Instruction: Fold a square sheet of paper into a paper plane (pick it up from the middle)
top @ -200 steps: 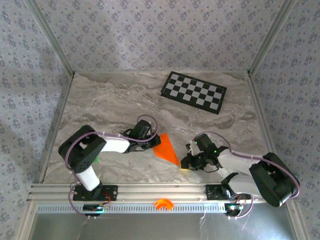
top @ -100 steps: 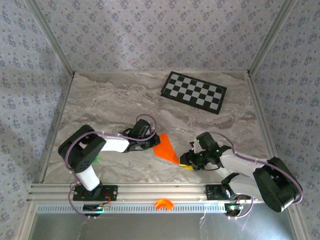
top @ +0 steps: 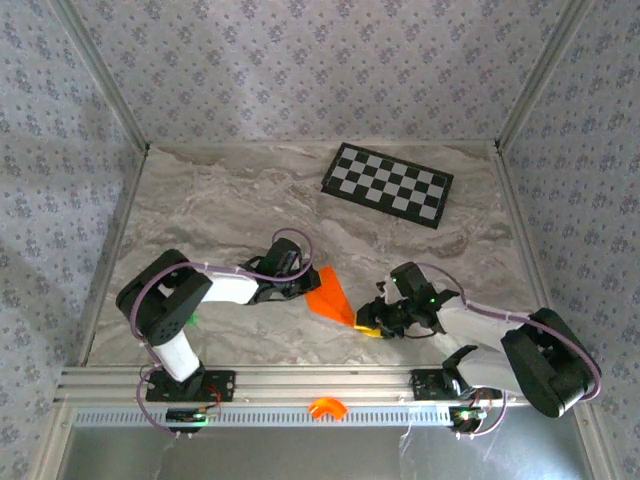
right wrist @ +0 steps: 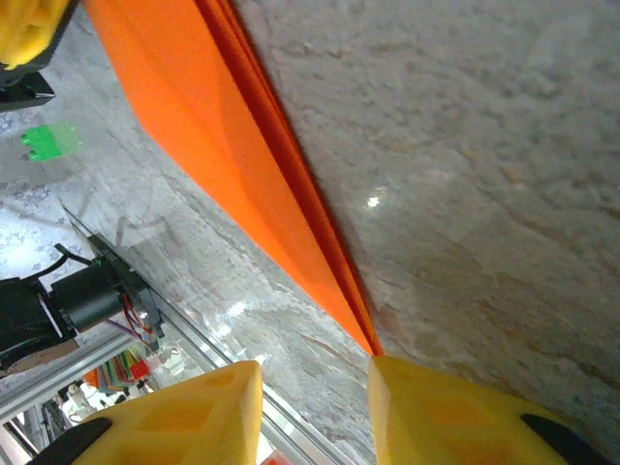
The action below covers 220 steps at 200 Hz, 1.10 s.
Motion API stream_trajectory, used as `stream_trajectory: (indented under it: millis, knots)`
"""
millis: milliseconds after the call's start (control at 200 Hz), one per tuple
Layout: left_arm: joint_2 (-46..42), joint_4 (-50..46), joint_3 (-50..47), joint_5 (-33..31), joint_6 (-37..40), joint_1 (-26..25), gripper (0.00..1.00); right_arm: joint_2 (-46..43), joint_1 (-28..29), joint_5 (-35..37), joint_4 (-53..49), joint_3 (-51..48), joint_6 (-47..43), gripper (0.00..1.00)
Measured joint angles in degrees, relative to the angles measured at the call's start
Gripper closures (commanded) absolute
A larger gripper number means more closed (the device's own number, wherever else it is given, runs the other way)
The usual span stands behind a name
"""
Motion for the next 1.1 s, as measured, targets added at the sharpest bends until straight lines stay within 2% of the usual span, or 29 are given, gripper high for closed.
stream_trajectory:
  millis: [185,375,630,840,1099]
  knots:
    - [0.3,-0.4,0.4,0.5,-0.5,0.2,0.96,0.2,0.0,0.0,-0.1,0.5,-0.3,0.64]
    - [0.3,-0.3,0.4,0.8,-0.8,0.3,0.97,-1.0,0.2,2.0,-4.5,2.3,-2.6,0.63]
    - [0.3,-0.4,0.4,0.8,-1.0,0.3,0.97,0.3,2.4,3.1,-7.5,2.7,-4.6,0.64]
    - [0.3,-0.4,0.5,0.9,-1.0,0.3,0.96,1.4,2.9,3.1,-6.7,2.7,-4.0,0.65]
    - [0.3,-0.4,0.5,1.0,-1.0,0.3,0.96,1.3,3.0,3.1,-0.3,2.6,-2.2,0.64]
